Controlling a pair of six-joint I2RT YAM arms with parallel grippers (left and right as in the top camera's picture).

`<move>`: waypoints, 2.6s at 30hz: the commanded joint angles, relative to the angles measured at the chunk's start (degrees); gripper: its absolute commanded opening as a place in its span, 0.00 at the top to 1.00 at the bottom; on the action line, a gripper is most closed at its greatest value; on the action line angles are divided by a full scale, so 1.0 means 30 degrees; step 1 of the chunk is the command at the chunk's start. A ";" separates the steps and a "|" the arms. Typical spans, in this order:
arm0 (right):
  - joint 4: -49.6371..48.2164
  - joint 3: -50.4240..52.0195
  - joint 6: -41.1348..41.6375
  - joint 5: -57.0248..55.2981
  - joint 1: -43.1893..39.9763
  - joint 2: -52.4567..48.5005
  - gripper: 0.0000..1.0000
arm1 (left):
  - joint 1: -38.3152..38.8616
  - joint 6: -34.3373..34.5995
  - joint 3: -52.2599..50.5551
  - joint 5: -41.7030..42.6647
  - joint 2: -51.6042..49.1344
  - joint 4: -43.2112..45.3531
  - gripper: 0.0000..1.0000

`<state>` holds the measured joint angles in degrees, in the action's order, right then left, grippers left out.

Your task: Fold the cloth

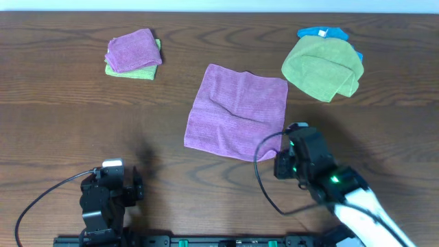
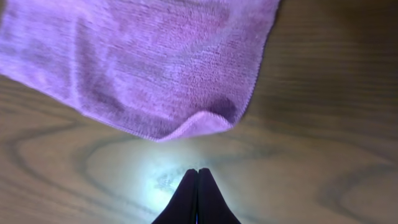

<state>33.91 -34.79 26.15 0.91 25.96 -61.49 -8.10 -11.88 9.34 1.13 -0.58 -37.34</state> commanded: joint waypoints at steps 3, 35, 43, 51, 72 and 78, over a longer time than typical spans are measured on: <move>-0.1792 0.0117 -0.0109 0.0357 -0.0109 -0.1719 0.98 | -0.0044 -0.0117 -0.0131 -0.0080 0.0109 -0.0066 0.05; -0.6594 0.0117 -0.1384 0.2375 -0.2127 -0.7512 0.99 | -0.0044 -0.0117 -0.0131 -0.0073 0.0109 -0.0066 0.05; -0.4867 0.0117 -0.1362 0.2492 -0.1625 -0.7548 0.99 | -0.0044 -0.0117 -0.0131 -0.0073 0.0109 -0.0066 0.05; -0.2885 0.0117 -0.0787 0.1880 -0.1625 -0.7541 0.99 | -0.0044 -0.0117 -0.0131 -0.0073 0.0109 -0.0066 0.05; 0.0189 0.0109 0.0000 -0.2477 -0.1909 -0.6135 0.99 | -0.0044 -0.0117 -0.0131 -0.0073 0.0109 -0.0066 0.05; 0.0109 -0.0765 -0.0015 -0.2157 -0.1931 -0.6069 0.99 | -0.0044 -0.0117 -0.0131 -0.0073 0.0109 -0.0066 0.05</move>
<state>34.33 -34.85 25.26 -4.67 20.49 -80.60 -8.10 -11.88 9.34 1.13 -0.58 -37.32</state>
